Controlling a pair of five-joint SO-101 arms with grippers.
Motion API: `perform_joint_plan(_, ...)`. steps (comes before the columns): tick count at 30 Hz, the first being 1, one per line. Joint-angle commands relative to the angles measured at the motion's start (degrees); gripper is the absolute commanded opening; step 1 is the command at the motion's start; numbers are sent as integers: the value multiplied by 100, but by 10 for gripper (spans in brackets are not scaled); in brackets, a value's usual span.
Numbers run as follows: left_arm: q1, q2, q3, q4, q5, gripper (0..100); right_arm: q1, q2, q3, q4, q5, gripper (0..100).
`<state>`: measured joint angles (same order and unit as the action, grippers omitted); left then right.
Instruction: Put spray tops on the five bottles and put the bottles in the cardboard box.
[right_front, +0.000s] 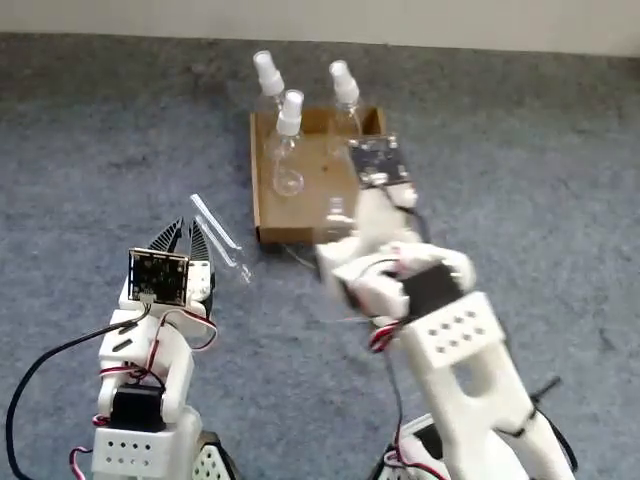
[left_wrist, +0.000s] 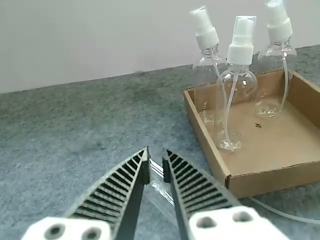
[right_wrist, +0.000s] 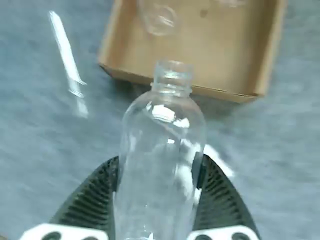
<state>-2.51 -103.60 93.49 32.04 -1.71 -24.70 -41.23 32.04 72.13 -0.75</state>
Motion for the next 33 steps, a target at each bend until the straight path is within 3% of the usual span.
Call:
perform_joint_plan(1,145,-57,-84,-62,53,6,1481,-189,-31,655,2716,4)
perform_joint_plan(4,356,-48,-163,-18,-229,6,2695,-40,-22,875,3244,4)
perform_joint_plan(7,681,-40,-532,589,-343,6,3767,171,127,708,3473,4)
perform_joint_plan(9,1042,-40,-848,1073,-475,6,4374,400,286,479,3824,4)
perform_joint_plan(12,1640,119,-1393,1574,-1266,6,5182,910,523,-110,4316,4)
perform_joint_plan(15,1956,927,-2105,1890,-1547,6,5736,1596,602,-681,4712,4)
perform_joint_plan(20,2475,3512,-3538,2426,-1996,6,6114,2624,593,-945,5319,4)
perform_joint_plan(26,3292,6062,-4787,2470,-1873,39,6132,2958,593,-945,5811,4)
perform_joint_plan(30,3688,7046,-5103,2048,-1301,172,6114,2976,629,-945,6040,6)
perform_joint_plan(33,3908,7653,-5130,1503,-1029,200,6044,2967,629,-945,6259,6)
